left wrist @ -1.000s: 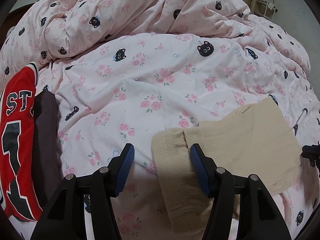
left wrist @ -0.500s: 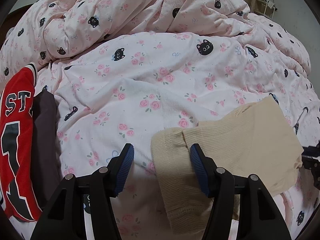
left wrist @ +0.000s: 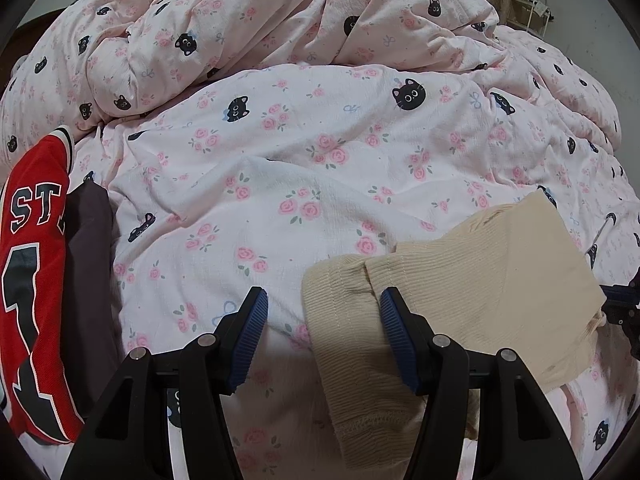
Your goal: Fold clothes
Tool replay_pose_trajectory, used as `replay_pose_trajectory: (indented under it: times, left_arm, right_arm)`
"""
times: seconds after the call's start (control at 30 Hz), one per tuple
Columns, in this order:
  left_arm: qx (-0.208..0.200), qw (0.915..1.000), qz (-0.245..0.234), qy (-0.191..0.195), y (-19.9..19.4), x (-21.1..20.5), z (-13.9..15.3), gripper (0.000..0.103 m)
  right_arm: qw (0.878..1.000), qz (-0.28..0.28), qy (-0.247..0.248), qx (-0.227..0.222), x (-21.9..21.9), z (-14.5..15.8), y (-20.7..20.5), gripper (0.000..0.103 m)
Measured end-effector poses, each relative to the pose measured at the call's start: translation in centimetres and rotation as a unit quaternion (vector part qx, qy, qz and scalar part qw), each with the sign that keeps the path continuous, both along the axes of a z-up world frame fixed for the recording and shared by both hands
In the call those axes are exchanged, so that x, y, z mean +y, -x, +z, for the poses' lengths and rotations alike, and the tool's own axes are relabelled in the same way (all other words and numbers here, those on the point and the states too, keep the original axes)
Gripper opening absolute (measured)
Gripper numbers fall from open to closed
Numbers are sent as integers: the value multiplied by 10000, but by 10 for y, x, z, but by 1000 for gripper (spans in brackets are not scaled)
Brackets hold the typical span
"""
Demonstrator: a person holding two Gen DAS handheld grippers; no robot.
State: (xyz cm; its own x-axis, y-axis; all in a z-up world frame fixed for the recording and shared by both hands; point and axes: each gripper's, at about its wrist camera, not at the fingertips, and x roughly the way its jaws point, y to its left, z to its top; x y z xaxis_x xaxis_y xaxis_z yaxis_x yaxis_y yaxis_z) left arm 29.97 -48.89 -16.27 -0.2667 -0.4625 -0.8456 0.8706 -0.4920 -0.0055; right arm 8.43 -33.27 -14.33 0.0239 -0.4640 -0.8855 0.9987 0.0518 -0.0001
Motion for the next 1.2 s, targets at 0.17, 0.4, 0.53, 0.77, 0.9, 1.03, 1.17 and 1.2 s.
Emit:
replay_pose_trajectory:
  times: [0.17, 0.4, 0.53, 0.77, 0.9, 1.03, 1.17, 1.2]
  left_arm:
    - [13, 10000, 23, -13, -1, -1, 0, 54]
    - [-33, 9999, 88, -50, -4, -3, -1, 54]
    - [-80, 9999, 94, -89, -3, -3, -4, 54]
    - [-85, 9999, 86, -89, -3, -3, -4, 54]
    - [-88, 9999, 83, -86, -3, -3, -4, 54]
    - [-77, 9999, 78, -99, -4, -4, -3, 54]
    - [-65, 9998, 86, -172, -6, -5, -4, 54]
    - [-61, 9997, 92, -195, -7, -5, -4, 54]
  right_arm:
    - [9999, -94, 49, -104, 3, 7, 5, 4]
    - [9999, 34, -107, -64, 18, 17, 5, 4]
    - [9983, -6, -420, 394, 16, -6, 3, 1]
    - [9996, 62, 174, 221, 32, 15, -5, 22]
    - [9986, 262, 395, 234, 39, 20, -21, 41]
    - [9979, 176, 381, 503, 31, 9, -30, 41]
    - [9972, -112, 219, 704, 25, -4, -22, 39]
    - [9975, -177, 159, 659, 26, -6, -18, 38]
